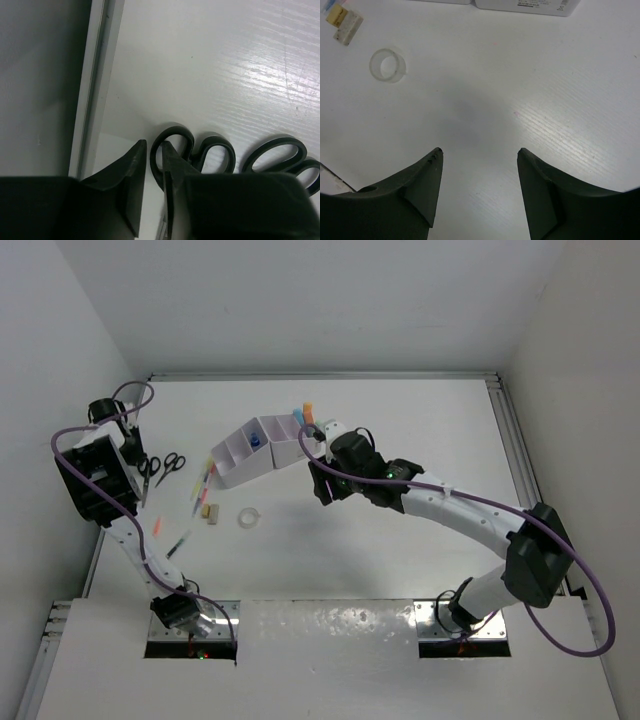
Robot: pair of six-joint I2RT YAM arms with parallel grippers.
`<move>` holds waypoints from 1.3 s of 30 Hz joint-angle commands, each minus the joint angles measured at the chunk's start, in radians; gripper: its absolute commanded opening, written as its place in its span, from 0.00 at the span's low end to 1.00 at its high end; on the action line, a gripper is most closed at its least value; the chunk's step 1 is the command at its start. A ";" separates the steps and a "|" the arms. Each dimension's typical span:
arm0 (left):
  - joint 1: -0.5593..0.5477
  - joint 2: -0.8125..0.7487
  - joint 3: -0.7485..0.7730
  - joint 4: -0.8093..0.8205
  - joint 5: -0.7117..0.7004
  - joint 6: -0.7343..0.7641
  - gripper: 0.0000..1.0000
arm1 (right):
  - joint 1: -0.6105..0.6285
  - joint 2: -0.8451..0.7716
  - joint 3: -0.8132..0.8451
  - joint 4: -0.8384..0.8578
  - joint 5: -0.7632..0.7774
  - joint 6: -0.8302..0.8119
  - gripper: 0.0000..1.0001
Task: Sort the stationery into containers
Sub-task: Pick up the scissors from the center of the board.
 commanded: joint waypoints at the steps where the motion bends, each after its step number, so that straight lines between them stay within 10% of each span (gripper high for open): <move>1: 0.005 0.012 -0.004 0.014 0.005 0.014 0.16 | 0.008 0.003 0.055 0.011 0.011 -0.012 0.60; 6: 0.019 0.038 -0.010 -0.022 0.003 0.013 0.00 | 0.008 -0.007 0.052 0.011 0.027 -0.020 0.60; 18: 0.033 -0.179 0.030 0.041 0.164 0.025 0.00 | 0.012 -0.085 0.029 0.078 0.048 -0.001 0.60; 27: -0.200 -0.505 0.083 0.064 0.357 0.043 0.00 | -0.034 -0.066 0.212 0.225 -0.064 0.046 0.61; 39: -0.545 -0.486 0.309 -0.144 0.476 0.007 0.00 | -0.094 0.246 0.646 0.359 -0.162 0.187 0.74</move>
